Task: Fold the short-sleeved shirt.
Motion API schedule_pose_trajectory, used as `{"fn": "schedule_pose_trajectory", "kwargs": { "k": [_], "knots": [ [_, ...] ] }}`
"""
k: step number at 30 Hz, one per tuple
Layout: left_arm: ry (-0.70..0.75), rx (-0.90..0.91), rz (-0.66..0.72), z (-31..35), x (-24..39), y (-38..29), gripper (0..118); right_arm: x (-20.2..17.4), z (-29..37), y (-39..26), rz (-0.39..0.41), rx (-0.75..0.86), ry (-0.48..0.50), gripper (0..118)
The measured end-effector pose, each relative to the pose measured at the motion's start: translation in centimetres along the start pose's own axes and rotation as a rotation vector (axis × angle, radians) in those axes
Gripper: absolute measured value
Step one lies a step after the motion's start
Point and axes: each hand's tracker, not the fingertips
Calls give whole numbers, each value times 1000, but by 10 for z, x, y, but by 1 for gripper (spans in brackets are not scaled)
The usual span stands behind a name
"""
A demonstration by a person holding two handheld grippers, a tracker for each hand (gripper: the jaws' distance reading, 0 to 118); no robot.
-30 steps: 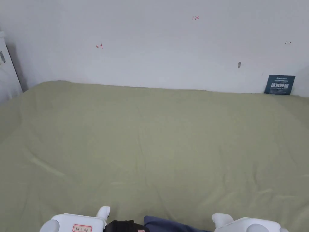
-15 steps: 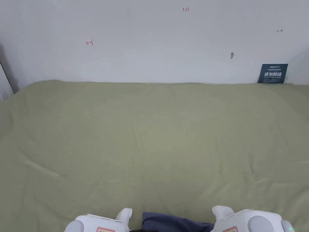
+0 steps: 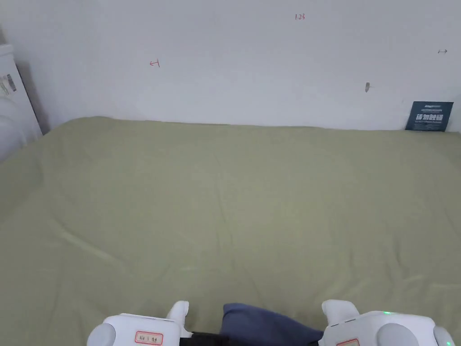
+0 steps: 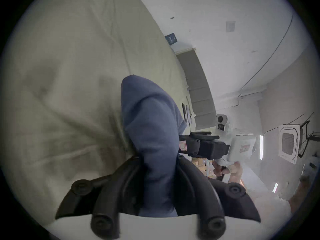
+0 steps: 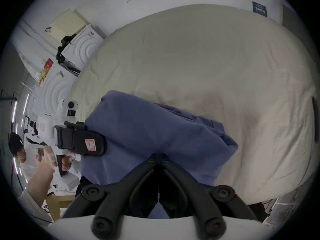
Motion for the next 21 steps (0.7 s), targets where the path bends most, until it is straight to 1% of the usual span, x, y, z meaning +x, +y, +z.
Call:
{"fn": "schedule_pose_trajectory", "kwargs": {
  "k": [3, 7, 8, 10, 13, 15, 18, 21],
  "knots": [
    [42, 47, -21, 41, -4, 8, 25, -40, -4, 9, 49, 14, -30, 0],
    [112, 96, -21, 110, -22, 21, 25, -97, -19, 24, 79, 36, -11, 0],
    [148, 110, -26, 131, -27, 24, 25, -113, -25, 28, 85, 36, -6, 0],
    [166, 120, -22, 169, -40, 30, 25, -140, -36, 33, 103, 42, 23, 0],
    [239, 129, -17, 225, -58, 38, 25, -179, -53, 42, 110, 40, 70, 0],
    [262, 133, -4, 260, -72, 44, 25, -203, -66, 51, 114, 29, 93, 0],
    [311, 134, 7, 308, -94, 52, 25, -238, -88, 66, 117, 33, 108, 0],
    [361, 144, 31, 352, -115, 63, 25, -274, -111, 80, 120, 20, 98, 0]
  ]
}}
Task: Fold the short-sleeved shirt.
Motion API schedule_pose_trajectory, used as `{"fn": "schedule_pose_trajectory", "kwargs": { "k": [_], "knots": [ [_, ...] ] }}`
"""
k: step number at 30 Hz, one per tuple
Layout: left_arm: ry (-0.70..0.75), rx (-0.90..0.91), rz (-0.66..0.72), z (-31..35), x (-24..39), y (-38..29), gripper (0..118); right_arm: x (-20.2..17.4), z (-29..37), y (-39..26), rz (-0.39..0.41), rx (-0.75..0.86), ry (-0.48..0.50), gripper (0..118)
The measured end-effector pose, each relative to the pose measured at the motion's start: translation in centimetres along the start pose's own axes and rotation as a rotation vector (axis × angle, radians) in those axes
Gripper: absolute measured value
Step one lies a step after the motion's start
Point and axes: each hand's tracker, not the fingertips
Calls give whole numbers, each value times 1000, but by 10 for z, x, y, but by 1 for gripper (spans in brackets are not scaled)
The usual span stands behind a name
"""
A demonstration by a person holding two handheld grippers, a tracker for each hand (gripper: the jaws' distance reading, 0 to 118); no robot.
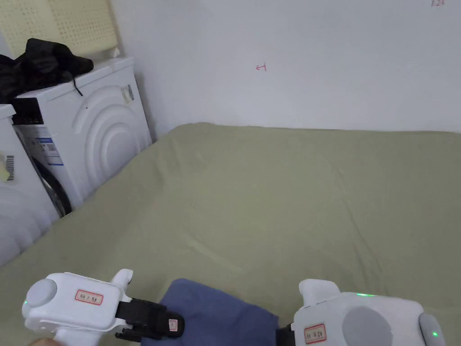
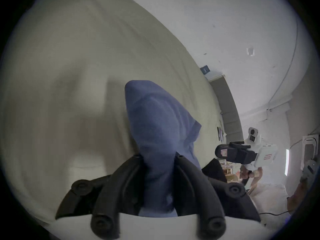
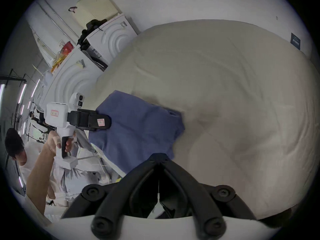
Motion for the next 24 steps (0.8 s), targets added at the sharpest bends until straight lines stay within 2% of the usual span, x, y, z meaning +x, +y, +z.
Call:
{"fn": "schedule_pose_trajectory", "kwargs": {
  "k": [6, 12, 13, 14, 15, 16, 18, 19, 20, 21, 22, 23, 24],
  "knots": [
    [127, 0, 28, 48, -40, 23, 25, -58, -43, 25, 15, -18, 17, 0],
    [140, 32, 37, 66, -62, 25, 25, -75, -56, 22, 45, -49, 57, 0],
    [152, 31, 19, 68, -62, 25, 34, -74, -56, 20, 49, -53, 63, 0],
    [162, 40, 14, 69, -60, 24, 58, -71, -54, 18, 59, -63, 77, 0],
    [207, 48, 23, 71, -57, 24, 89, -68, -52, 16, 64, -65, 86, 0],
    [243, 49, 18, 74, -54, 24, 112, -65, -49, 13, 67, -66, 82, 0],
    [325, 56, 56, 87, -47, 24, 107, -55, -42, 10, 75, -70, 72, 0],
    [309, 98, 81, 95, -44, 23, 97, -48, -38, 9, 71, -67, 65, 0],
    [335, 108, 110, 103, -37, 22, 81, -41, -34, 7, 58, -60, 49, 0],
    [370, 155, 93, 112, -32, 22, 55, -32, -28, 5, 38, -53, 28, 0],
    [401, 194, 79, 118, -23, 19, 9, -23, -23, 3, 32, -49, 26, 0],
    [457, 213, 64, 120, -9, 16, 1, -12, -16, 0, 16, -41, 16, 0],
    [535, 227, 38, 119, 5, 14, 1, 0, -8, -3, 4, -35, -2, 0]
  ]
}}
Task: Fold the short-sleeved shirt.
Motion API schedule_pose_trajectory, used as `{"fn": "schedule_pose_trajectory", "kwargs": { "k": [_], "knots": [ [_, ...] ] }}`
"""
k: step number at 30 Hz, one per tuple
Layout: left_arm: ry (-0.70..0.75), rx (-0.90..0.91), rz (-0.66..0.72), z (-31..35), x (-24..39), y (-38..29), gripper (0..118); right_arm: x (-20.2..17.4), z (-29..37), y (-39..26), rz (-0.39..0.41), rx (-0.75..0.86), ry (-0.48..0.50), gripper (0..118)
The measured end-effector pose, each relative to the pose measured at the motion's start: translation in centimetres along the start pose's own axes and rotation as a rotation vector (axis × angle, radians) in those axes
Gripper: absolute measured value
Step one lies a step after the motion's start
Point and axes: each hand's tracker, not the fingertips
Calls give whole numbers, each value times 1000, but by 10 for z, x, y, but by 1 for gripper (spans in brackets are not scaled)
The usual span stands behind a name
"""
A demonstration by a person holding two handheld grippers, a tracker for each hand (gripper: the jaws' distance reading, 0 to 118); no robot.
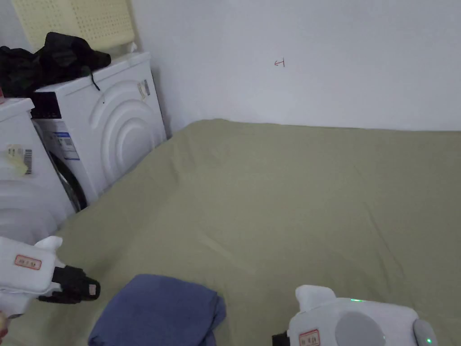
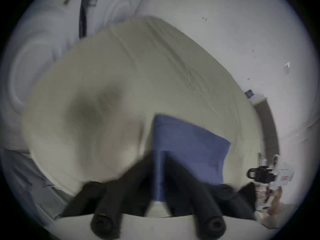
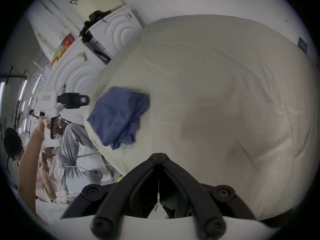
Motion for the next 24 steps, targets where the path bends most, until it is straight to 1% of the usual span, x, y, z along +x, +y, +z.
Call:
{"fn": "schedule_pose_trajectory", "kwargs": {
  "k": [1, 2, 3, 5, 7, 8, 9, 10, 11, 13, 16, 20, 24],
  "knots": [
    [84, 25, -30, 4, 12, -2, 0, 11, 7, -3, -8, 7, -16, 0],
    [119, 33, -61, 8, 29, -6, 0, 25, 15, -6, -16, 16, -55, 0],
    [97, 30, -70, 9, 47, -11, 0, 37, 22, -9, -17, 22, -89, 0],
    [103, 48, -87, 10, 90, -26, 0, 62, 38, -16, -28, 33, -142, 0],
    [121, 47, -141, 2, 141, -40, 0, 86, 54, -22, -57, 53, -158, 0],
    [160, 61, -167, -6, 173, -52, 0, 99, 64, -26, -70, 59, -165, 0],
    [180, 31, -212, -15, 198, -62, 0, 110, 73, -30, -86, 72, -176, 0],
    [168, 5, -241, -25, 226, -74, 0, 122, 82, -34, -91, 79, -183, 0],
    [113, -20, -207, -37, 255, -87, 0, 133, 91, -39, -96, 90, -188, 0],
    [53, -4, -206, -60, 300, -109, 0, 159, 109, -48, -116, 115, -218, 0],
    [-16, -46, -217, -91, 368, -147, 0, 200, 139, -67, -145, 141, -270, 0],
    [2, -15, -252, -108, 432, -191, 0, 262, 177, -96, -154, 137, -393, 0],
    [25, 14, -277, -105, 472, -220, 0, 314, 205, -122, -199, 124, -504, 0]
  ]
}}
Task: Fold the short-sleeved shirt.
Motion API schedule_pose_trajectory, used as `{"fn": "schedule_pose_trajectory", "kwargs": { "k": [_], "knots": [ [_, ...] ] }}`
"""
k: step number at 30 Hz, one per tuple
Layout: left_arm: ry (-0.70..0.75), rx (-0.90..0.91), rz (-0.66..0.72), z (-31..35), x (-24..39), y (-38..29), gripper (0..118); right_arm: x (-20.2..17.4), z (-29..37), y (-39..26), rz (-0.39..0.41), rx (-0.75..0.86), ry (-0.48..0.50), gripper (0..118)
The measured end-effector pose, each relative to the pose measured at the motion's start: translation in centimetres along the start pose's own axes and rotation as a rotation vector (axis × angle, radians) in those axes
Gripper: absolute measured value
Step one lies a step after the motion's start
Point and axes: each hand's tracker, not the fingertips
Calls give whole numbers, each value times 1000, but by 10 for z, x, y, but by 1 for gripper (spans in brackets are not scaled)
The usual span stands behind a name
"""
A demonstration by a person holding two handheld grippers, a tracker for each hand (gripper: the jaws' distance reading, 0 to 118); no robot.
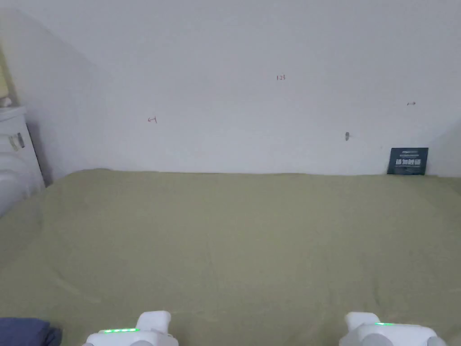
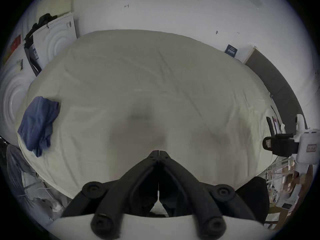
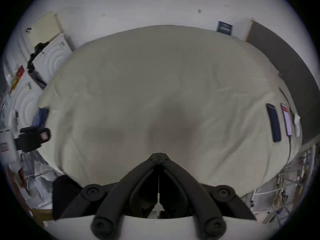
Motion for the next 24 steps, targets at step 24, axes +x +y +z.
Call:
{"fn": "schedule_pose_trajectory", "kwargs": {
  "k": [24],
  "knots": [
    [208, 848, -54, 153, 48, 46, 0, 15, 139, 37, 65, 890, -238, 0]
  ]
}}
